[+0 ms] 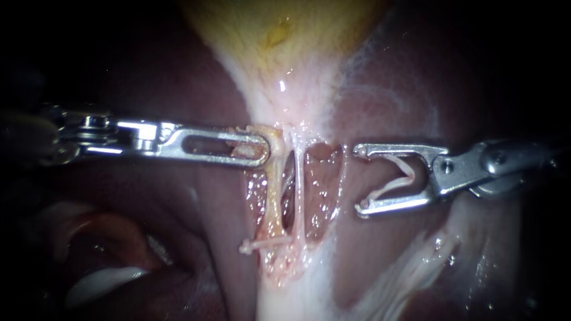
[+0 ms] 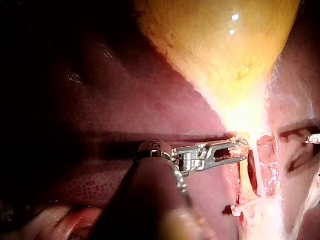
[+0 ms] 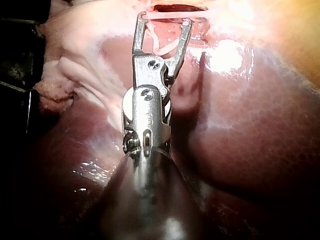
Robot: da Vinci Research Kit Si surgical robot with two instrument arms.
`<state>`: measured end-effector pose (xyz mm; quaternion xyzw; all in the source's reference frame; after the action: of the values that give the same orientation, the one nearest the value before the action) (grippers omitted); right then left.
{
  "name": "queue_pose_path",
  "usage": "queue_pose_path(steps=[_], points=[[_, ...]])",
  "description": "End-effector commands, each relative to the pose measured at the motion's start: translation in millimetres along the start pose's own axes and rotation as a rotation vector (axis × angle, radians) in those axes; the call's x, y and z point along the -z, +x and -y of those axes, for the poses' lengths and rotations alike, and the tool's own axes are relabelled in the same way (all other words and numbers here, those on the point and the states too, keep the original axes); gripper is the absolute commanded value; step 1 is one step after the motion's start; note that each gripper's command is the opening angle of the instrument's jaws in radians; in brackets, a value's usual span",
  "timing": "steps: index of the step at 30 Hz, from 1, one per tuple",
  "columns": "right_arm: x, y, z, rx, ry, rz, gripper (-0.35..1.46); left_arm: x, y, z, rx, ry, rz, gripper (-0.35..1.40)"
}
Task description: Clipping second clip left tube
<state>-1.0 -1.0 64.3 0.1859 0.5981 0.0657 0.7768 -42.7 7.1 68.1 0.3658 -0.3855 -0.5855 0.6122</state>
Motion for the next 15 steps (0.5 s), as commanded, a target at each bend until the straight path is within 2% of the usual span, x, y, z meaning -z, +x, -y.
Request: queue_pose_path(steps=[1, 4, 7, 12, 15], points=[[0.0, 0.0, 0.0, 0.000, 0.000, 0.000, 0.50, 0.1, 0.0, 0.0, 0.000, -0.001, -0.001, -0.35], [-0.1, 0.0, 0.0, 0.000, 0.002, -0.001, 0.50, 0.9, -0.2, 0.4, 0.002, 0.001, -0.005, -0.35], [-0.1, 0.0, 0.0, 0.000, 0.002, -0.001, 0.50, 2.5, -0.7, 1.3, 0.007, 0.009, -0.015, -0.35], [-0.3, 0.1, 0.0, 0.000, 0.004, -0.002, 0.50, 5.5, -1.6, 3.7, 0.028, 0.013, 0.004, -0.35], [-0.5, 0.1, 0.1, 0.000, 0.004, -0.001, 0.50, 6.3, -1.5, 4.9, 0.028, 0.015, 0.010, -0.35]])
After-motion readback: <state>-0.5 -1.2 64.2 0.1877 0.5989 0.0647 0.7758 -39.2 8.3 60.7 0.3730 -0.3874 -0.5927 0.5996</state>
